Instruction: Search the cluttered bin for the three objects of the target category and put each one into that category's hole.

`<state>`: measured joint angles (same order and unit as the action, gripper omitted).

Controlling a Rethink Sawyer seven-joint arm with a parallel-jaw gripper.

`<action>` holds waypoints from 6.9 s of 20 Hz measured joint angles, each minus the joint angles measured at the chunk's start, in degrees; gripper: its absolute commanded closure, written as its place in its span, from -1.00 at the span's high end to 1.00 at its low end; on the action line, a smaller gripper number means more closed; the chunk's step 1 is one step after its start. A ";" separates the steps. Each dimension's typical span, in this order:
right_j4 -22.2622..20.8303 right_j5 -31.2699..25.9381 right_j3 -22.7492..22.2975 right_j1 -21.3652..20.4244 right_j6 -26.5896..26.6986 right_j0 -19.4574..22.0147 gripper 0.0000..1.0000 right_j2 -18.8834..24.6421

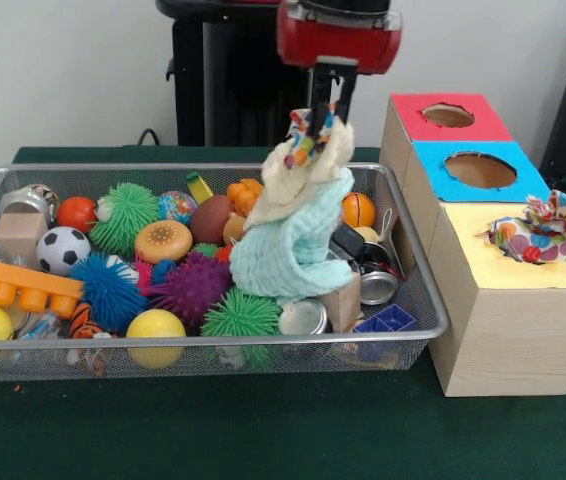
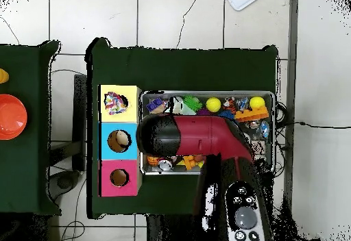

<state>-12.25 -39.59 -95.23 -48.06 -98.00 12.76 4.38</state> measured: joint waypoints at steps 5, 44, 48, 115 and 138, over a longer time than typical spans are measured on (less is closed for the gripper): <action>2.05 -1.61 0.41 -0.74 0.00 -2.30 -1.00 0.00; 0.01 10.95 3.97 3.41 0.01 6.60 -1.00 1.97; -0.78 12.58 4.08 4.85 0.01 8.59 -1.00 2.60; -7.92 12.66 11.76 10.65 0.01 16.47 1.00 9.25; -8.38 14.51 11.78 14.03 0.01 16.48 1.00 9.68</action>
<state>-20.64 -25.09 -83.45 -34.03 -97.99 29.24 14.06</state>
